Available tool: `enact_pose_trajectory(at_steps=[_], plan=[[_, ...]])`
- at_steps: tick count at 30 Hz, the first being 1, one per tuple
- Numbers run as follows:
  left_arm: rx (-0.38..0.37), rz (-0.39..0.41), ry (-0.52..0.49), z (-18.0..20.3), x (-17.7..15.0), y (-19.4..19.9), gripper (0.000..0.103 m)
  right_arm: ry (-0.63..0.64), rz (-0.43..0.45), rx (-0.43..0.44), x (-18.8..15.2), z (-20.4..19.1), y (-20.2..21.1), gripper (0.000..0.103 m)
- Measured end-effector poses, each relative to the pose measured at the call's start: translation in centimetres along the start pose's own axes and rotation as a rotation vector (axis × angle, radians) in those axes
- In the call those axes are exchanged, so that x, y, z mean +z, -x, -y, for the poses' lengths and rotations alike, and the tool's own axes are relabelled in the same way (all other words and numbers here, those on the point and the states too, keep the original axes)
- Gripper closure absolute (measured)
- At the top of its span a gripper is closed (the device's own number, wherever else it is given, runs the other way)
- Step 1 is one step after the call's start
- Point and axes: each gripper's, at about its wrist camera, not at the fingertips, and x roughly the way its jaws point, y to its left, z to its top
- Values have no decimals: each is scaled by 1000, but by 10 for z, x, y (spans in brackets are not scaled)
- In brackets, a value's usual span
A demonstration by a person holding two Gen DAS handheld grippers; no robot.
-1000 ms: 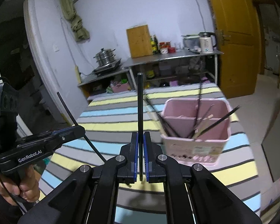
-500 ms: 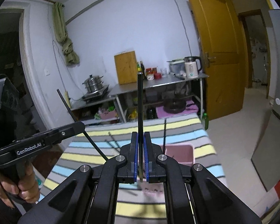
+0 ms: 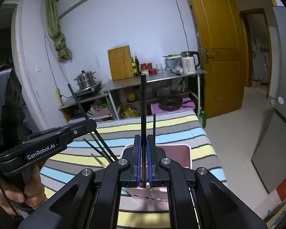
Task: Organize utensils
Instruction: 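Lower both black chopsticks into the pink basket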
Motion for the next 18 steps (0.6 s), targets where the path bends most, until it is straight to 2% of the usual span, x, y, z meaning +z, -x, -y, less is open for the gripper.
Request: enact_pose_trajectory(at_steps=[9, 18], plan=[[7, -39, -40, 4, -23, -29, 98, 12, -49, -9, -17, 1, -20, 97], [4, -118, -20, -6, -43, -48, 97, 25, -91, 1, -30, 1, -33, 97]])
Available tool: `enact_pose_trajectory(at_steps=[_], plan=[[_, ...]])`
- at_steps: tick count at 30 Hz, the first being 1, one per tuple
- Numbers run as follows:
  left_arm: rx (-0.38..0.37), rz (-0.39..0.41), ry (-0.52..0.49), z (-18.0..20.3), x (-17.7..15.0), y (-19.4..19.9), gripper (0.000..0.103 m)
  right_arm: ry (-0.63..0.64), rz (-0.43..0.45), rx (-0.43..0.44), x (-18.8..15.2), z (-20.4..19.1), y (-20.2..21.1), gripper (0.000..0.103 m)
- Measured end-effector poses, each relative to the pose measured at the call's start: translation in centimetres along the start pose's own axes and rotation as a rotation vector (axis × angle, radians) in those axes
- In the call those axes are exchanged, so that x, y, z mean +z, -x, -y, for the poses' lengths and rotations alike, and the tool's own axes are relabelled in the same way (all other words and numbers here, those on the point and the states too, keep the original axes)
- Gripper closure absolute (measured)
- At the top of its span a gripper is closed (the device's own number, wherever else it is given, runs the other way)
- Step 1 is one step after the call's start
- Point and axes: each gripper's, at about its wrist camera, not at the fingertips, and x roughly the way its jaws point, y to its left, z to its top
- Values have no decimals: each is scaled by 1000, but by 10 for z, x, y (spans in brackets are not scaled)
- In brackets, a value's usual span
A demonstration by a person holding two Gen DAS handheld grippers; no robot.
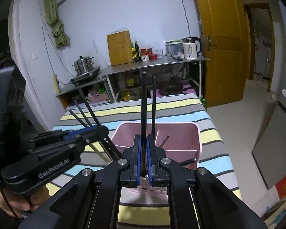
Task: Organize utensils
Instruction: 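Lower both black chopsticks into the pink basket, then open both tools to release the black chopsticks into the basket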
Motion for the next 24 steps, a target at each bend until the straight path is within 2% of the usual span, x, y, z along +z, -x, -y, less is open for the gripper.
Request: enact_pose_trajectory(at_steps=[7, 11, 22, 24], plan=[[3, 26, 0, 2, -1, 8, 96, 13, -14, 10, 1, -1, 5, 97], [1, 47, 5, 0, -2, 23, 89, 26, 14, 9, 5, -4, 17, 90], [6, 127, 9, -3, -4, 76, 79, 11, 99, 13, 1, -8, 64, 87], [10, 139, 7, 0, -9, 85, 77, 5, 108, 14, -4, -8, 72, 84]])
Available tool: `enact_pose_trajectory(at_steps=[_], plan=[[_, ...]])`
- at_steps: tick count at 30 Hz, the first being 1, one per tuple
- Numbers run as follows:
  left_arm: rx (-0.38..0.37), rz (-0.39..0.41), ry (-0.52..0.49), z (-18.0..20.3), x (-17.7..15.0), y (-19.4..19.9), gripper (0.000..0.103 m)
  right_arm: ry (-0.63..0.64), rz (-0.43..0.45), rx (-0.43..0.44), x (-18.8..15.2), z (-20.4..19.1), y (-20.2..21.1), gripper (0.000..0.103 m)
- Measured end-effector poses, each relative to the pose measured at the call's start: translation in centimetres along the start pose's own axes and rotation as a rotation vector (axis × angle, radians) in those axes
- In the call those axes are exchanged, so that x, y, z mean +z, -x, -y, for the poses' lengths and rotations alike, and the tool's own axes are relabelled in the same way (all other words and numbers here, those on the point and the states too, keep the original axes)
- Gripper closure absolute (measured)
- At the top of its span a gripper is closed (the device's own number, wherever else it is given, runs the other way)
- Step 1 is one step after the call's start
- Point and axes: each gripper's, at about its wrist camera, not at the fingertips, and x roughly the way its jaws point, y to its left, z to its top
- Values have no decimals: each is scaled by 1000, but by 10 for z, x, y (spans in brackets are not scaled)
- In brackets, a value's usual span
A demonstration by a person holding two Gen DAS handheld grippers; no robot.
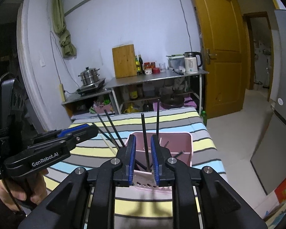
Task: Organize utensils
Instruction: 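Open both tools to release the black chopsticks into the basket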
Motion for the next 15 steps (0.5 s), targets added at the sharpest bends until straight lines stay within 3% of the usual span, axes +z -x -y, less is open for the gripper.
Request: enact_pose_trajectory(at_steps=[5, 15], plan=[[9, 22, -7, 3, -16, 19, 75, -1, 11, -12, -16, -2, 16, 77], [30, 52, -29, 14, -64, 44, 75, -3, -7, -29, -58, -10, 30, 75]])
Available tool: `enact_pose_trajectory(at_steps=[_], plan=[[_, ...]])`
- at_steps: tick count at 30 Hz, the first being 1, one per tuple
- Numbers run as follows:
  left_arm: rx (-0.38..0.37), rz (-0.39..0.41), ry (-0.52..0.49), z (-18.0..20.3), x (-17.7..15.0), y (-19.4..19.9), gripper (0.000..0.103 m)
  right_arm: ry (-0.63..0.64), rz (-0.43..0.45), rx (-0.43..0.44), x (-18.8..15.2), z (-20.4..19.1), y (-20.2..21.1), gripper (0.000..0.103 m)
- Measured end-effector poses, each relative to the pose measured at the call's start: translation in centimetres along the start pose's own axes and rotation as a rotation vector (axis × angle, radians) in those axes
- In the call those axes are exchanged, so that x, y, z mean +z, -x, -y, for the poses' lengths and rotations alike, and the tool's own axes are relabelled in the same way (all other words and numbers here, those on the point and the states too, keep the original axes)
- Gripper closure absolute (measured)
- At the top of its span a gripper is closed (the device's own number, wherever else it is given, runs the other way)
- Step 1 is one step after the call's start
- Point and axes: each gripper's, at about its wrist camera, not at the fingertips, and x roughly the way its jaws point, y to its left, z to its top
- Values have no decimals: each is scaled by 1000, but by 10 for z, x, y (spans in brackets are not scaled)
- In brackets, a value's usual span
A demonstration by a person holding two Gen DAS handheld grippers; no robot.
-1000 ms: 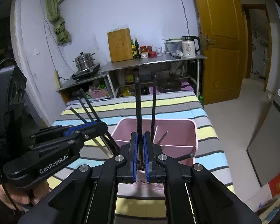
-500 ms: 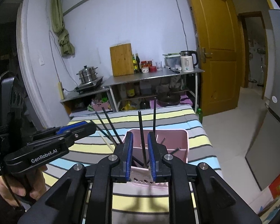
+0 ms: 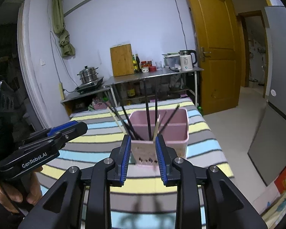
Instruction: Organize utensils
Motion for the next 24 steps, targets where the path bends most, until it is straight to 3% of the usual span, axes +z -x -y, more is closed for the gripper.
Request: enact_pose_trajectory(at_steps=[10, 24], plan=[[37, -4, -43, 4, -58, 14, 75, 15, -9, -28, -42, -15, 9, 75], [62, 10, -31, -5, -106, 37, 75, 58, -34, -38, -90, -37, 17, 75]])
